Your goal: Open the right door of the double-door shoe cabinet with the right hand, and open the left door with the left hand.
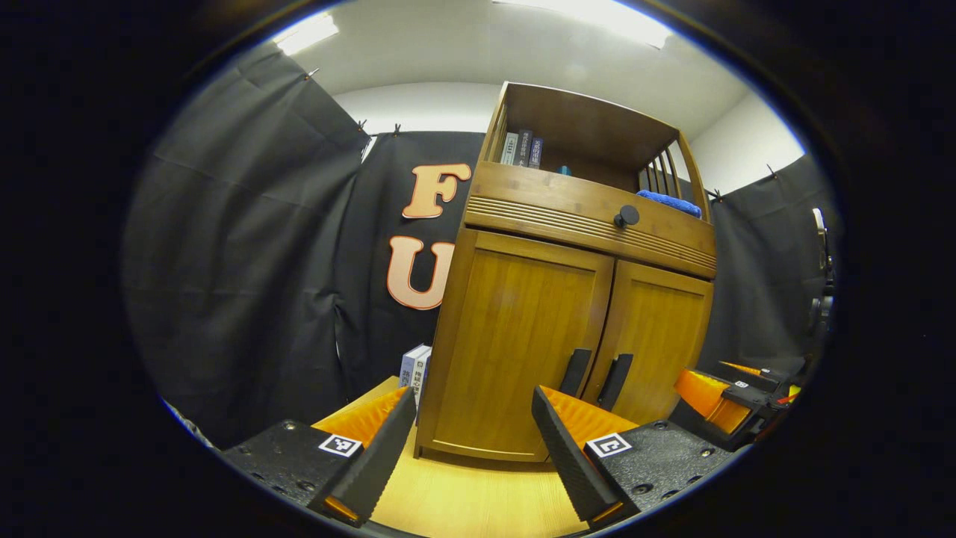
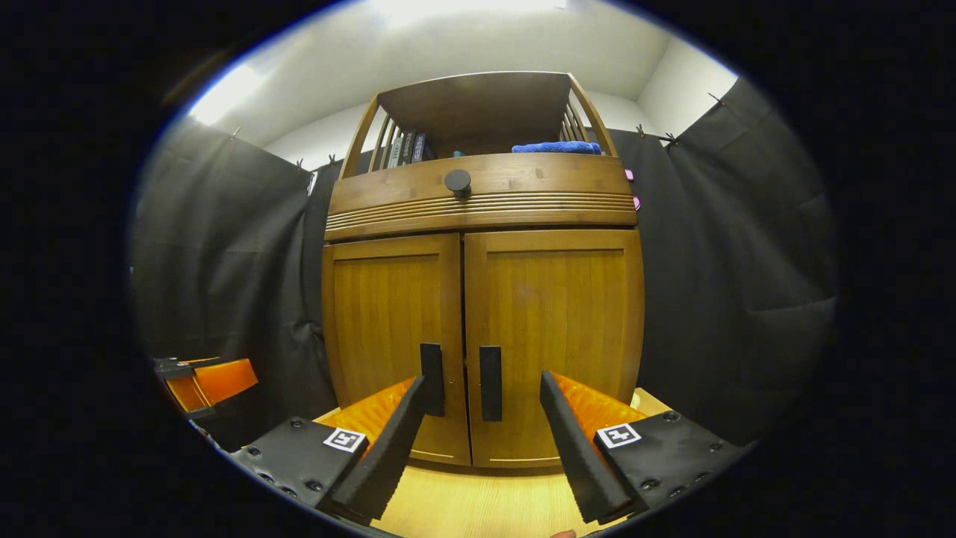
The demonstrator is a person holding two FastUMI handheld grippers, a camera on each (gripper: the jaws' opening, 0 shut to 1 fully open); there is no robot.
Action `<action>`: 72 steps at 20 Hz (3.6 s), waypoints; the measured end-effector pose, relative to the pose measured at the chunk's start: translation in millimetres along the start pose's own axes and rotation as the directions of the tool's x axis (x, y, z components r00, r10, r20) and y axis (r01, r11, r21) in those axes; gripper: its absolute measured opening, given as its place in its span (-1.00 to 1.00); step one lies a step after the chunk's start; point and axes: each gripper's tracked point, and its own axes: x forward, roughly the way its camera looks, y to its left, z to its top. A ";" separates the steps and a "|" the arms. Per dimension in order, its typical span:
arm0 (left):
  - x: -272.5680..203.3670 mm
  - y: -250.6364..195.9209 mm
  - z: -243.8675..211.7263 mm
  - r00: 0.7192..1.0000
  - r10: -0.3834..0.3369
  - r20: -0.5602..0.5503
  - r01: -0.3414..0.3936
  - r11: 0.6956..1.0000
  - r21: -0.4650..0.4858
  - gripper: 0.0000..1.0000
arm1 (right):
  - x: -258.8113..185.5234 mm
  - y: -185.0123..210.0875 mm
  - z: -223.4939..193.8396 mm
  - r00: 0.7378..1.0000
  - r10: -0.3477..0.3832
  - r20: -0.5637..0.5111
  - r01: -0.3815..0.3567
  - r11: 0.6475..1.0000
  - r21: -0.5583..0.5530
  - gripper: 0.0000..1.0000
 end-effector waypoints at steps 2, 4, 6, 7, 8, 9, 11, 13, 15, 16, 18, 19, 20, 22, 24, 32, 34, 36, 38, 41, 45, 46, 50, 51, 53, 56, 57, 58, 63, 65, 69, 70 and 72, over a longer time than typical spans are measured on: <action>0.8 -1.6 1.4 1.000 -0.004 -0.004 0.004 1.000 -0.004 0.83 | 1.0 4.2 -5.5 1.000 0.019 -0.023 -0.018 1.000 0.026 0.87; 1.7 -5.4 1.6 1.000 -0.016 -0.009 0.016 1.000 -0.011 0.83 | 1.2 7.2 -11.5 0.999 0.029 -0.041 -0.027 0.999 0.045 0.94; 2.6 -8.1 -1.0 1.000 -0.026 -0.016 0.026 1.000 -0.008 0.89 | 0.5 9.2 -13.4 0.999 0.024 -0.045 -0.021 0.998 0.054 0.87; 3.6 -8.2 -1.5 0.999 -0.031 -0.022 0.031 1.000 -0.002 0.89 | 0.4 9.9 -13.7 0.999 0.024 -0.044 -0.022 0.998 0.053 0.94; 2.8 -7.6 -2.0 0.999 -0.031 -0.024 0.031 1.000 0.002 0.96 | 1.6 9.2 -13.1 0.999 0.021 -0.038 -0.019 0.999 0.049 0.94; 2.7 -8.0 -1.8 0.999 -0.030 -0.024 0.030 1.000 0.002 0.89 | 2.5 7.9 -13.0 0.999 0.014 -0.034 -0.013 0.999 0.044 0.94; 3.2 -9.8 -1.5 0.999 -0.042 -0.024 0.041 0.999 -0.009 0.82 | 2.4 7.3 -16.2 0.999 0.009 -0.038 -0.007 0.999 0.042 0.86; 3.8 -10.9 -1.0 0.998 -0.059 -0.025 0.059 0.998 -0.035 0.96 | 1.3 5.8 -22.5 0.998 -0.019 -0.054 0.022 0.998 0.054 0.94; 4.7 -9.0 -0.4 0.998 -0.055 -0.027 0.054 0.998 -0.040 0.89 | 0.7 6.1 -23.7 0.997 -0.047 -0.058 0.051 0.996 0.068 0.87; 4.9 -8.8 -2.0 0.998 -0.049 -0.029 0.048 0.998 -0.031 0.96 | 1.1 7.0 -24.3 0.997 -0.054 -0.056 0.058 0.996 0.072 0.87; 5.8 -8.6 -2.6 0.999 -0.041 -0.030 0.040 0.999 -0.017 0.96 | 3.9 4.9 -25.5 0.996 -0.071 -0.054 0.075 0.995 0.073 0.94; 5.9 -8.6 -2.6 0.999 -0.037 -0.029 0.037 0.999 -0.017 0.96 | 3.9 4.9 -27.3 0.996 -0.075 -0.057 0.079 0.994 0.076 0.94; 6.4 -8.3 -2.7 0.999 -0.035 -0.028 0.035 0.999 -0.020 0.89 | 5.2 4.8 -26.9 0.995 -0.077 -0.059 0.081 0.994 0.078 0.94; 6.8 -7.3 -2.4 0.999 -0.030 -0.029 0.029 0.999 -0.023 0.96 | 9.2 1.9 -26.1 0.995 -0.086 -0.059 0.090 0.993 0.070 0.91; 6.8 -7.2 -2.8 0.999 -0.025 -0.032 0.025 0.999 -0.022 0.92 | 12.5 0.6 -26.9 0.994 -0.098 -0.055 0.101 0.993 0.056 0.91; 6.1 -6.8 -3.2 0.999 -0.026 -0.036 0.025 0.999 -0.024 0.82 | 64.8 6.7 -32.7 0.992 -0.121 -0.025 0.121 0.993 0.004 0.91; 5.9 -6.4 -4.5 0.999 -0.024 -0.042 0.024 1.000 -0.017 0.96 | 78.5 4.5 -38.9 0.992 -0.123 -0.043 0.123 0.992 0.010 0.91; 5.9 -5.9 -4.3 0.999 -0.021 -0.044 0.020 1.000 -0.016 0.89 | 93.8 1.1 -47.6 0.990 -0.123 -0.064 0.124 0.992 0.010 0.91; 6.2 -5.0 -5.5 0.999 -0.016 -0.048 0.015 1.000 -0.020 0.82 | 112.7 -4.7 -55.9 0.988 -0.130 -0.083 0.131 0.991 0.001 0.92; 6.6 -3.6 -4.7 0.999 0.001 -0.052 -0.002 1.000 -0.009 0.89 | 136.5 -14.5 -68.6 0.982 -0.148 -0.119 0.147 0.989 -0.018 0.92; 6.8 -2.1 -3.1 0.999 0.021 -0.042 -0.021 1.000 0.000 0.89 | 157.3 -19.5 -74.6 0.979 -0.158 -0.128 0.151 0.987 -0.062 0.91; 7.1 -1.8 -3.3 0.999 0.026 -0.040 -0.026 1.000 -0.001 0.82 | 162.2 -19.5 -76.0 0.979 -0.155 -0.133 0.147 0.987 -0.069 0.91; 8.8 0.8 -5.3 0.997 0.054 -0.053 -0.054 0.999 -0.005 0.89 | 176.4 -15.4 -81.5 0.978 -0.144 -0.151 0.135 0.988 -0.069 0.77; 8.9 1.4 -4.9 0.997 0.059 -0.053 -0.060 0.998 -0.006 0.89 | 178.3 -15.1 -83.1 0.977 -0.144 -0.158 0.135 0.989 -0.068 0.72; 9.6 2.5 -3.6 0.996 0.070 -0.048 -0.071 0.997 -0.005 0.82 | 182.4 -15.5 -87.8 0.975 -0.148 -0.167 0.139 0.988 -0.067 0.80; 10.1 3.3 -4.5 0.996 0.083 -0.045 -0.083 0.997 0.003 0.82 | 188.1 -16.7 -92.5 0.972 -0.150 -0.180 0.140 0.988 -0.071 0.60; 11.1 3.8 -4.8 0.995 0.085 -0.047 -0.085 0.996 0.001 0.82 | 189.2 -16.0 -94.1 0.972 -0.146 -0.186 0.135 0.988 -0.070 0.53; 11.2 4.0 -5.8 0.995 0.087 -0.051 -0.087 0.996 -0.002 0.82 | 190.5 -16.2 -95.7 0.971 -0.148 -0.190 0.136 0.988 -0.071 0.53; 10.5 6.2 -6.7 0.994 0.095 -0.057 -0.094 0.996 0.005 0.82 | 193.3 -13.5 -97.8 0.971 -0.149 -0.189 0.136 0.987 -0.082 0.26; 11.8 6.5 -7.3 0.993 0.098 -0.059 -0.098 0.995 0.003 0.82 | 193.4 -19.0 -98.4 0.968 -0.173 -0.180 0.156 0.982 -0.104 0.27; 12.1 6.4 -7.6 0.993 0.102 -0.063 -0.102 0.995 0.009 0.82 | 191.7 -20.5 -100.4 0.964 -0.179 -0.195 0.172 0.984 -0.053 -0.10; 11.6 6.1 -7.2 0.993 0.101 -0.063 -0.101 0.995 0.011 0.82 | 192.5 -20.9 -100.3 0.964 -0.181 -0.194 0.174 0.983 -0.050 -0.22; 11.2 5.2 -5.7 0.993 0.097 -0.061 -0.096 0.995 0.016 0.82 | 191.4 -21.1 -101.1 0.962 -0.183 -0.202 0.176 0.983 -0.048 -0.27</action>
